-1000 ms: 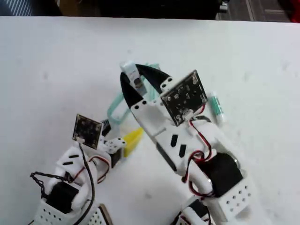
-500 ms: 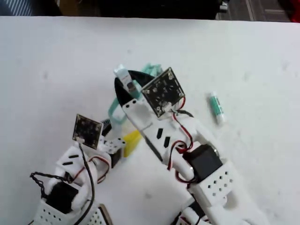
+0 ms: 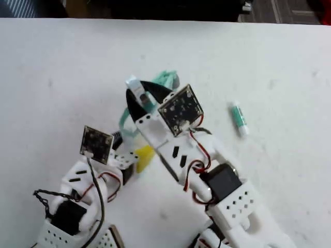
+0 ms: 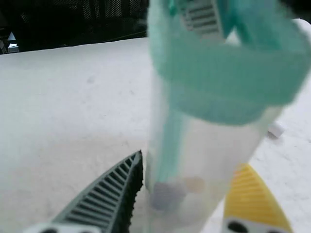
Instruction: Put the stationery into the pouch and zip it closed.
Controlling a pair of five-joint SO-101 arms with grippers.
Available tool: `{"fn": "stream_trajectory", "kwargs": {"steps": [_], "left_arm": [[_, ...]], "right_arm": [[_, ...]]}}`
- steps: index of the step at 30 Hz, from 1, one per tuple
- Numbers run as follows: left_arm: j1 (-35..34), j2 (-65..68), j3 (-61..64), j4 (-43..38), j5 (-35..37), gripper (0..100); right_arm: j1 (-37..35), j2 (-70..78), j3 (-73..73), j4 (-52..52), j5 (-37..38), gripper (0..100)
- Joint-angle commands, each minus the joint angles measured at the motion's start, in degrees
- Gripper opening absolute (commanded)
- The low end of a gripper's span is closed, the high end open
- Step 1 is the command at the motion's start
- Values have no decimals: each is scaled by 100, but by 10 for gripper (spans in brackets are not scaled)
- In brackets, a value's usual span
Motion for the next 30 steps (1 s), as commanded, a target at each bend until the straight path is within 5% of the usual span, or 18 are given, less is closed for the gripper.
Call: {"fn": "stream_trajectory", "kwargs": {"steps": [1, 17, 23, 30], "left_arm": [[75, -57, -79, -114, 9, 278], [57, -57, -70, -114, 9, 278], [66, -57, -70, -114, 9, 278], [66, -57, -53, -114, 9, 278]], "right_arm": [[-40, 84, 114, 22, -18, 16], [-119, -435, 53, 268, -18, 23], [-127, -488, 18, 1033, -18, 248], [-92, -514, -369, 1314, -18, 225]]}}
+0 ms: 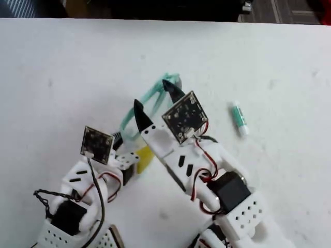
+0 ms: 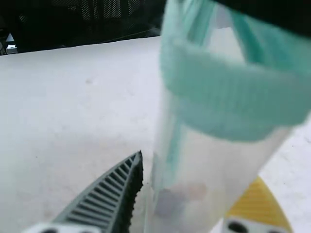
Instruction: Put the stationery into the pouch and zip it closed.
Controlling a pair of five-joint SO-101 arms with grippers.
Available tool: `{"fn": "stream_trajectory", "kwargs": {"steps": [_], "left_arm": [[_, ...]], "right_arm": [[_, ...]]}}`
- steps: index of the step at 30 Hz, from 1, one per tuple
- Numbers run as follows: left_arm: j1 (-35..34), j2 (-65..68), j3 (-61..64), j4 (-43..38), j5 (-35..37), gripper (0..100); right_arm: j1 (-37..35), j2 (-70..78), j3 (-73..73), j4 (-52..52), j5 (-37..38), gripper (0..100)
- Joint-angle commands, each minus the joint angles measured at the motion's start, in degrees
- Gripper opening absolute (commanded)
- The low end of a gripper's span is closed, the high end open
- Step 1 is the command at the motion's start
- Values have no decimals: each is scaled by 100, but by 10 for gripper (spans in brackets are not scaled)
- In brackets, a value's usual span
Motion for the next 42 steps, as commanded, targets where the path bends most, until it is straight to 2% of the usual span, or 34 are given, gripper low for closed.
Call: {"fn": "stream_trajectory", "kwargs": {"steps": [1, 5, 10, 20, 24, 30, 35, 42], "left_arm": [[40, -57, -53, -114, 18, 278], [40, -57, -53, -114, 18, 278], [40, -57, -44, -114, 18, 278], [48, -57, -44, -114, 18, 278], [22, -57, -62, -114, 18, 278], [48, -57, -53, -114, 18, 278], [48, -57, -44, -114, 18, 278], [48, -57, -44, -114, 18, 278]], "right_arm": [[4, -4, -281, 338, 9, 224], [259, -13, -738, 620, 18, 224], [1226, 4, -1468, 1024, 18, 223], [2879, 40, -1934, 2035, 35, 222], [3398, 40, -1925, 2290, 800, 207], [4207, 154, -1653, 2607, 1925, 91], [4532, 1253, -1196, 2589, 2004, 122], [4523, 3618, -1635, 2580, 2004, 150]]}}
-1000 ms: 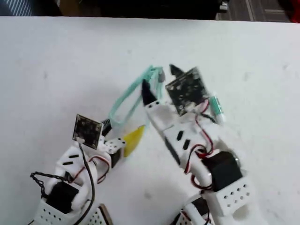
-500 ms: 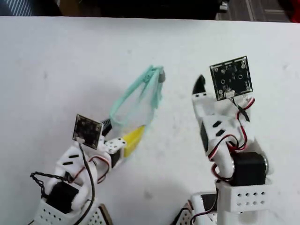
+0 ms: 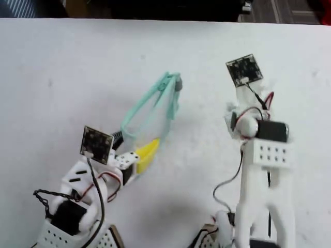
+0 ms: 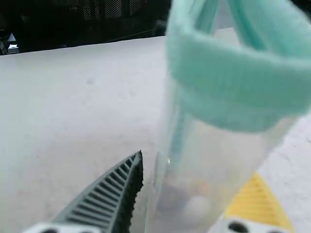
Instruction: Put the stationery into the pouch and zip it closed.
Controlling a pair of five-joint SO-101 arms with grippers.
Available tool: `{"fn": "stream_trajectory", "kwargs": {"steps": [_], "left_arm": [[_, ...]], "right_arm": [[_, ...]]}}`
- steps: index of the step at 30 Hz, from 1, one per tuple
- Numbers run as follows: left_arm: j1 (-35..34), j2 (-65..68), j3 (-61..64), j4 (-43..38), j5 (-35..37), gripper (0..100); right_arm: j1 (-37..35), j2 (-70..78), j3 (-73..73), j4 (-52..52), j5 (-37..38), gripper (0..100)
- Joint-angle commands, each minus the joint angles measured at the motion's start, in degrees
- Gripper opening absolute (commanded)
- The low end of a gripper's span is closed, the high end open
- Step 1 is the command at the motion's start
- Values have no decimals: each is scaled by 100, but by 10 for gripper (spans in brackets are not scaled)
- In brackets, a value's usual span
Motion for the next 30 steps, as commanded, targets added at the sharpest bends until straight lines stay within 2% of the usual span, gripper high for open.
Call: {"fn": "stream_trajectory", "kwargs": {"steps": [1, 8, 14, 25, 30], "left_arm": [[75, -57, -44, -114, 18, 278], [75, -57, -53, -114, 18, 278], [75, -57, -62, -114, 18, 278], [84, -57, -53, -114, 18, 278], [84, -57, -44, -114, 18, 278]], "right_arm": [[92, 1077, -589, -4, 70, 155], [488, 3073, -1486, -259, 62, 156], [462, 4189, -2154, -418, 18, 155], [602, 4690, -2453, -409, 26, 149], [418, 4708, -2541, -813, 62, 76]]}}
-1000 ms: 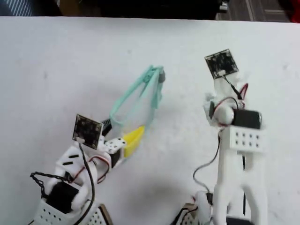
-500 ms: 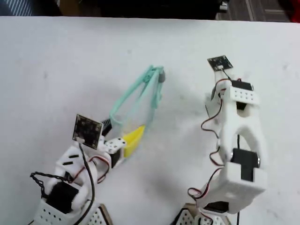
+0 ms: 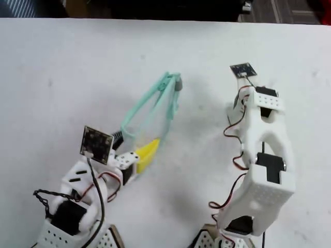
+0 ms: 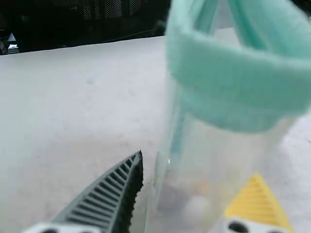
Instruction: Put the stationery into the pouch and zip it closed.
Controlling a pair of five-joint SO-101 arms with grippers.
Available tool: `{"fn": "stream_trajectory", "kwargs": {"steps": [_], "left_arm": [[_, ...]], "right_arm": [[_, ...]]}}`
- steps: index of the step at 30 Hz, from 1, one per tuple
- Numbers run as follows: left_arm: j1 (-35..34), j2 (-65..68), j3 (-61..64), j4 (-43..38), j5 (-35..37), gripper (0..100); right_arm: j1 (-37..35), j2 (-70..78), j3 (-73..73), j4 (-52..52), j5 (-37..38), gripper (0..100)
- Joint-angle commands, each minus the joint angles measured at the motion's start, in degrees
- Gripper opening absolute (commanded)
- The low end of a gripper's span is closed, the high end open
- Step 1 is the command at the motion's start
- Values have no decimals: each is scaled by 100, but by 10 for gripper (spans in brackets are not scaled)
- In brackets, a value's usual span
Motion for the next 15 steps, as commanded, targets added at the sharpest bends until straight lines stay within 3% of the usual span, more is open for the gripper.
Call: {"fn": "stream_trajectory", "kwargs": {"steps": [1, 7, 15], "left_arm": [[84, -57, -44, -114, 18, 278], [84, -57, -44, -114, 18, 278], [84, -57, -44, -114, 18, 278]], "right_arm": [[-180, -40, -369, -224, 62, 79], [-391, -40, -396, -259, 26, 169], [-400, -31, -651, -268, 18, 173]]}}
